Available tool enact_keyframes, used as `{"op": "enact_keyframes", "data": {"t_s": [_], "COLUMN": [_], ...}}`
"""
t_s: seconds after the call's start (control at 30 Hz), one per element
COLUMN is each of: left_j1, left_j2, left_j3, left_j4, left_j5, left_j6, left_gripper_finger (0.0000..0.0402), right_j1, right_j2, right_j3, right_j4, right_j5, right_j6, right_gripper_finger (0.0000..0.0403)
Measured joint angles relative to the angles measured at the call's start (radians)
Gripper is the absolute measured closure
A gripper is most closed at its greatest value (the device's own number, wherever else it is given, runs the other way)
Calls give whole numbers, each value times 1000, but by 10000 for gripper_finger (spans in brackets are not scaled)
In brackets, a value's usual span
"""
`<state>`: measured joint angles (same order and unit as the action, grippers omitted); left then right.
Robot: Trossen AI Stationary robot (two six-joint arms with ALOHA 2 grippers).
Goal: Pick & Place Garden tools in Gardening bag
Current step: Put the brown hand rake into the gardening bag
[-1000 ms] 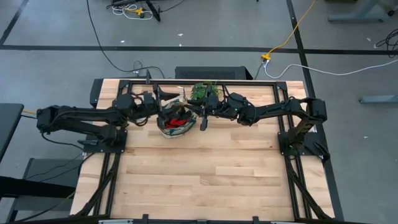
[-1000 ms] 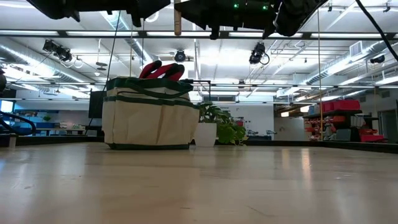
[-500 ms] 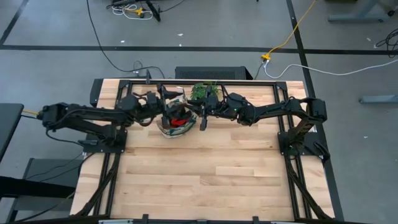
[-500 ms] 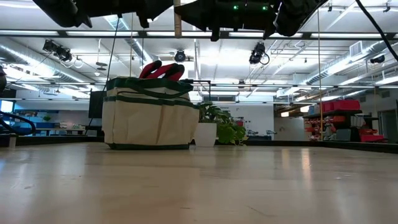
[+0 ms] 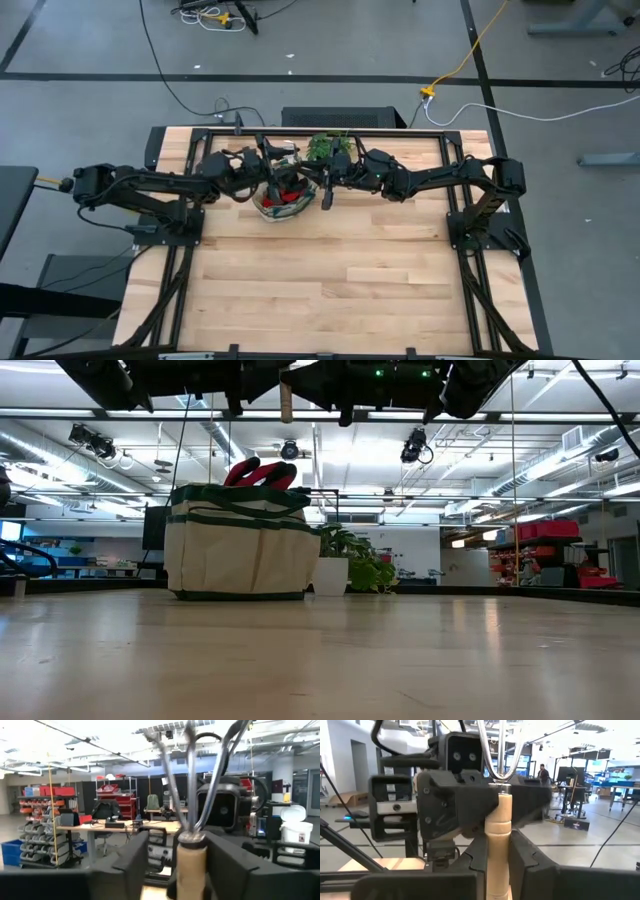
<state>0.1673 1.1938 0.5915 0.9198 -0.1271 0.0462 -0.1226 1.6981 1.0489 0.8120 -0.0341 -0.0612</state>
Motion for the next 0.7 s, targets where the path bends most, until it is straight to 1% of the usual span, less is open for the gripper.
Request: {"op": "enact_keyframes", "data": {"t_s": [0.07,0.17,0.2,0.5,0.57,0.7], "left_j1": [0,-1,-1,0,0,-1], "left_j2": [0,0,0,-2,-2,-3], "left_j3": [0,0,0,1,1,1], "left_j4": [8,1,-2,-24,-31,-38], "left_j5": [5,7,9,14,12,13], "left_j6": [13,23,22,26,27,29], "left_gripper_finger": [251,323,331,331,331,331], "right_j1": [0,-1,-1,0,0,0], "right_j2": [0,0,0,0,0,0], "right_j3": [0,0,0,-1,-1,-1], "right_j4": [-9,-14,-15,-23,-26,-25], "right_j5": [3,5,6,4,4,0], "right_j6": [0,-1,-3,-11,-10,-11], "right_gripper_finger": [374,374,374,374,358,300]}}
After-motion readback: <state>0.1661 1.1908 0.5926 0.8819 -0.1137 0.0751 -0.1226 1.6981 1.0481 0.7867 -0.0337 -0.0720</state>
